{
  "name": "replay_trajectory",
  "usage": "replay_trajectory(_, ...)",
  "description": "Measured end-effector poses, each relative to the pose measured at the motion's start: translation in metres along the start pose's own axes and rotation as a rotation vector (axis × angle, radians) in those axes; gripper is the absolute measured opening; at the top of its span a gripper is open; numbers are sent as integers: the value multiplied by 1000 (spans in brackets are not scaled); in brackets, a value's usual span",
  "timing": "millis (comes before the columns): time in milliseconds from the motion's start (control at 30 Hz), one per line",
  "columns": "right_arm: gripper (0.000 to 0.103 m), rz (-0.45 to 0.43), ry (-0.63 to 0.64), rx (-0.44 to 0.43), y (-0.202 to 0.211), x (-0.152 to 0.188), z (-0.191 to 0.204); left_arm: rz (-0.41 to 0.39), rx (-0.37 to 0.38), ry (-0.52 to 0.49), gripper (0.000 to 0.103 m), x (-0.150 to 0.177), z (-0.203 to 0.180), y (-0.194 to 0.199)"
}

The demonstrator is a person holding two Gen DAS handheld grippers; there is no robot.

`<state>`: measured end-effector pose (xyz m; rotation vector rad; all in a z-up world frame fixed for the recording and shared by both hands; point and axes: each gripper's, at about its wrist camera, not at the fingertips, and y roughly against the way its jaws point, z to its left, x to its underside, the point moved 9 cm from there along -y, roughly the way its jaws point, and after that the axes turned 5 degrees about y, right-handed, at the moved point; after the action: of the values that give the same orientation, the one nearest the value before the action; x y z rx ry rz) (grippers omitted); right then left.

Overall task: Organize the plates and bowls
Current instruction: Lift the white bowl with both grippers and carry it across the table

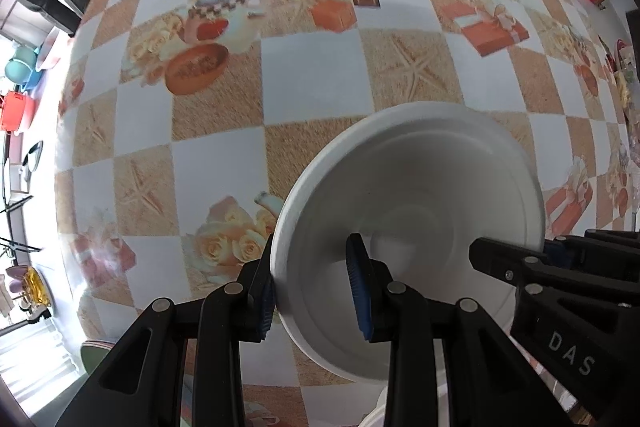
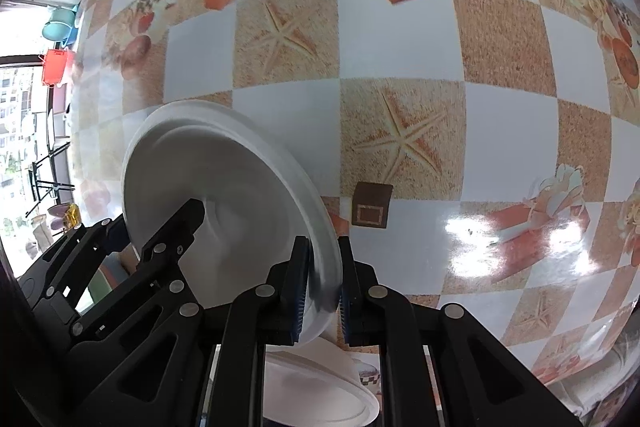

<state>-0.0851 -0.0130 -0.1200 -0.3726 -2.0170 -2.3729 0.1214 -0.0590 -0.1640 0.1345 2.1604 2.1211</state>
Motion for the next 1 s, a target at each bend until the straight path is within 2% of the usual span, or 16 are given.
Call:
replay_trajectory(367, 15, -74, 12, -10, 40, -4, 5, -86, -1, -1, 35, -16, 7, 42)
replay_trajectory(633, 15, -114, 16, -7, 67, 8, 7, -133, 4, -23, 35, -16, 5, 72)
replay_trajectory(1000, 15, -130, -14, -8, 85, 39, 11, -156, 10, -69, 35, 9, -1, 92)
